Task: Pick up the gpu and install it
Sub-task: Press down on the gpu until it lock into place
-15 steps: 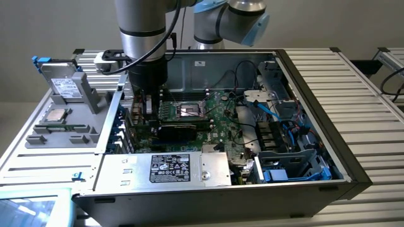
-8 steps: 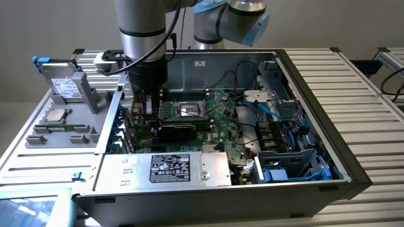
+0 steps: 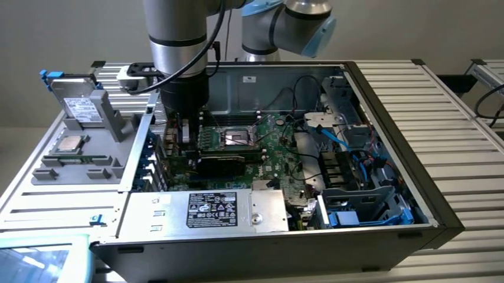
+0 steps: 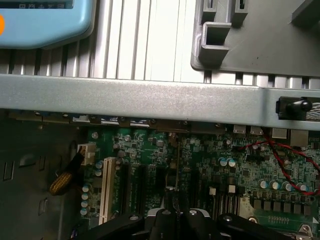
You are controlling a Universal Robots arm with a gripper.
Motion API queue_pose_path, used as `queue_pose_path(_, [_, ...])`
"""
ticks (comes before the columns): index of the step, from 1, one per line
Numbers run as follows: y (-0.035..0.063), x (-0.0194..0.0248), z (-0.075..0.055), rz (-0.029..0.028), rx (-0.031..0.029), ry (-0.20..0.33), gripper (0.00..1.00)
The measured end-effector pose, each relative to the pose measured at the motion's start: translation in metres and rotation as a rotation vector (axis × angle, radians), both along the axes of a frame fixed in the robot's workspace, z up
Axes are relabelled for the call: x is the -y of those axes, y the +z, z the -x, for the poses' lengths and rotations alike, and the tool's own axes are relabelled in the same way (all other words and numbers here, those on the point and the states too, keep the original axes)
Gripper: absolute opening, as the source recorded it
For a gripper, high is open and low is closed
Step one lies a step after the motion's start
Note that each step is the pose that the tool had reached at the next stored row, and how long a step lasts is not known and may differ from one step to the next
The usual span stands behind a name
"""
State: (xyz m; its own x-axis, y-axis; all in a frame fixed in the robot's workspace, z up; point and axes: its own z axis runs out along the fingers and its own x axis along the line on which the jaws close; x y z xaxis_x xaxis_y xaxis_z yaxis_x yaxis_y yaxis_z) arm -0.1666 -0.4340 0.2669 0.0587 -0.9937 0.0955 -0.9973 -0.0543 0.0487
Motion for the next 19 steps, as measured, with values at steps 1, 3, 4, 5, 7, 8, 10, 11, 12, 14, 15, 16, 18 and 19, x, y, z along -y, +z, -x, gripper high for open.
queue_pose_path(1, [0.0, 0.0, 0.0, 0.0, 0.0, 0.0, 0.12])
queue_pose_path(3, [0.0, 0.0, 0.0, 0.0, 0.0, 0.0, 0.12])
queue_pose_path(4, [-0.0001, 0.0, 0.0, 0.0001, -0.0001, 0.0, 0.12])
queue_pose_path(5, [-0.0001, 0.0001, 0.0, 0.0003, -0.0001, 0.0, 0.12])
queue_pose_path(7, [-0.0002, 0.0, 0.0, 0.0002, -0.0002, 0.0, 0.12])
queue_pose_path(8, [-0.0002, 0.0, 0.0, 0.0002, -0.0001, 0.0, 0.12])
queue_pose_path(10, [-0.0004, 0.0, 0.0, 0.0001, 0.0, 0.0, 0.12])
queue_pose_path(11, [-0.001, 0.0001, 0.0, 0.0001, -0.0001, 0.0, 0.12])
queue_pose_path(12, [-0.0018, 0.0, -0.0001, -0.0006, 0.0006, 0.0, 0.12])
queue_pose_path(14, [-0.0022, 0.0, -0.0001, -0.0006, 0.0005, 0.0, 0.12])
queue_pose_path(15, [-0.0021, 0.0, -0.0001, -0.0005, 0.0003, 0.0, 0.12])
queue_pose_path(16, [-0.002, 0.0, -0.0001, -0.0003, 0.0002, 0.0, 0.12])
queue_pose_path(18, [-0.002, 0.0, 0.0, -0.0002, 0.0001, 0.0, 0.12])
queue_pose_path(19, [-0.002, 0.0001, 0.0, -0.0002, 0.0001, 0.0, 0.12])
